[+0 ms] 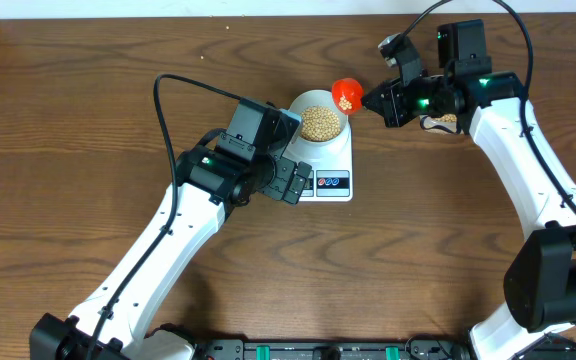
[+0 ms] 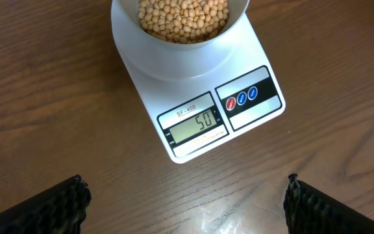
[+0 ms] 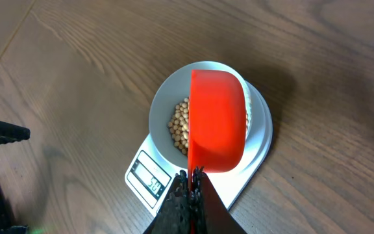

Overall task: Scoop item into bowl and weigh 50g on scale
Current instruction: 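Tip the scoop further over the bowl until the scale reads 50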

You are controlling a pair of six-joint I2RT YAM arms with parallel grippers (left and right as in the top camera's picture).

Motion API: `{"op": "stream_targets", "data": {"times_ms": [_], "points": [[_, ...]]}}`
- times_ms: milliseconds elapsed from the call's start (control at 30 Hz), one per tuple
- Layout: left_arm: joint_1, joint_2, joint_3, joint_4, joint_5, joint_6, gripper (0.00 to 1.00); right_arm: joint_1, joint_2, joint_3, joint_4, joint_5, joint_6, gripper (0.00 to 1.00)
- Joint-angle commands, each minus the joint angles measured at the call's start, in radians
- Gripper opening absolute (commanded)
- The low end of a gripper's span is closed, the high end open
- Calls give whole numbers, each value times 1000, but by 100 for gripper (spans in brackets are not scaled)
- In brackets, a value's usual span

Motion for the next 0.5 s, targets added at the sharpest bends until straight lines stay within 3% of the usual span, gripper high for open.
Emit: {"op": "stream_targets", "data": {"times_ms": [0, 467], "points": [[2, -4, -3, -4, 4, 2, 98, -2, -21, 17, -1, -20, 6, 1], [2, -4, -3, -3, 3, 2, 98, -27, -22, 18, -1, -65, 7, 1]]}}
